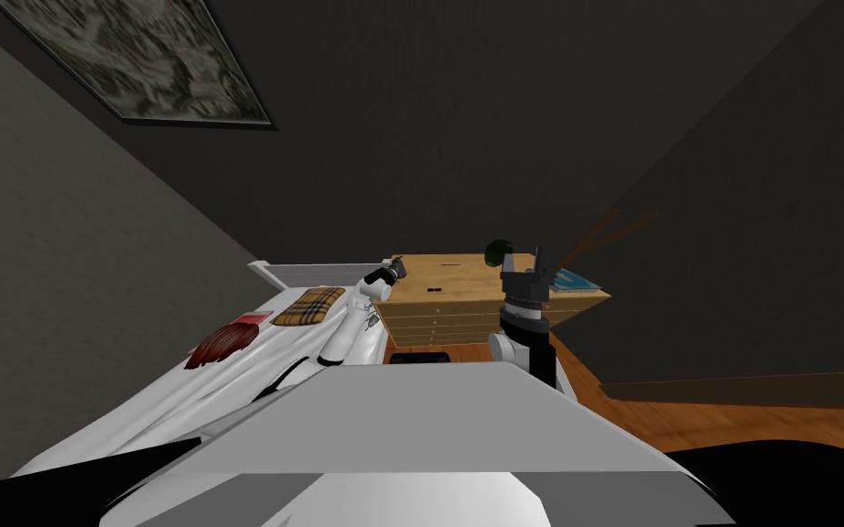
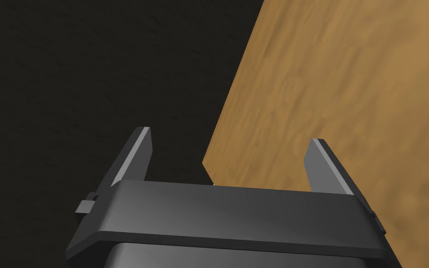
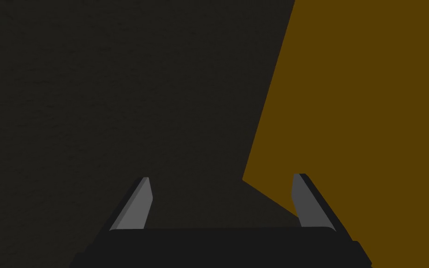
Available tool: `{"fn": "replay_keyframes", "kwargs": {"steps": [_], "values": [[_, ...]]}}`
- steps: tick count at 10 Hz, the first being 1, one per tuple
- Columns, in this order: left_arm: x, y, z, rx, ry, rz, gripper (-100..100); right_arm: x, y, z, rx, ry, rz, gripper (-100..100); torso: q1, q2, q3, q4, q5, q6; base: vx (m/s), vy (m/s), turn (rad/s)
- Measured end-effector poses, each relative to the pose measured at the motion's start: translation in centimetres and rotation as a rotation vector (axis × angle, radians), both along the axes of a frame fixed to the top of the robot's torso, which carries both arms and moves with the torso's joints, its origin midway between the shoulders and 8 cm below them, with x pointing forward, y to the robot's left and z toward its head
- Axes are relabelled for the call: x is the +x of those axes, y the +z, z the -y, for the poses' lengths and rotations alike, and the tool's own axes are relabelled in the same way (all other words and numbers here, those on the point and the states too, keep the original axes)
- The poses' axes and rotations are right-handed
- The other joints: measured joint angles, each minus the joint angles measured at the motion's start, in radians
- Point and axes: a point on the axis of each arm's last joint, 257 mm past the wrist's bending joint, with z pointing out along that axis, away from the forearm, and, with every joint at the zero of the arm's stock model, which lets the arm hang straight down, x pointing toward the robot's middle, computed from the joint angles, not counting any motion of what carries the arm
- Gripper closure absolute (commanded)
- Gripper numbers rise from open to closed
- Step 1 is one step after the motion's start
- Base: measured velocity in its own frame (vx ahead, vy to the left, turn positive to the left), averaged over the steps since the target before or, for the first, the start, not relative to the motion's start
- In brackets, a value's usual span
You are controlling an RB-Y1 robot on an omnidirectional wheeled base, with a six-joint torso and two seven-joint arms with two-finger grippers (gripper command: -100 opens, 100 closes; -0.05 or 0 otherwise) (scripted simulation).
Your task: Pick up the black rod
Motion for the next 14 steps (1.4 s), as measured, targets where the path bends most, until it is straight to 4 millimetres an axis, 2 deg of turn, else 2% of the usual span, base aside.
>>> {"fn": "replay_keyframes", "kwargs": {"steps": [9, 14], "values": [[1.3, -3.5, 3.1, 0.038, -0.055, -0.257, -100, 0.0, 0.0, 0.0, 0.0, 0.0, 0.0, 0, -0.002, 0.0, 0.0, 0.0, 0.0, 0.0, -0.01, -0.015, 0.003], [0.9, -6.2, 4.2, 0.077, -0.07, -0.416, -100, 0.0, 0.0, 0.0, 0.0, 0.0, 0.0, 0, -0.002, 0.0, 0.0, 0.0, 0.0, 0.0, -0.009, -0.034, -0.017]]}}
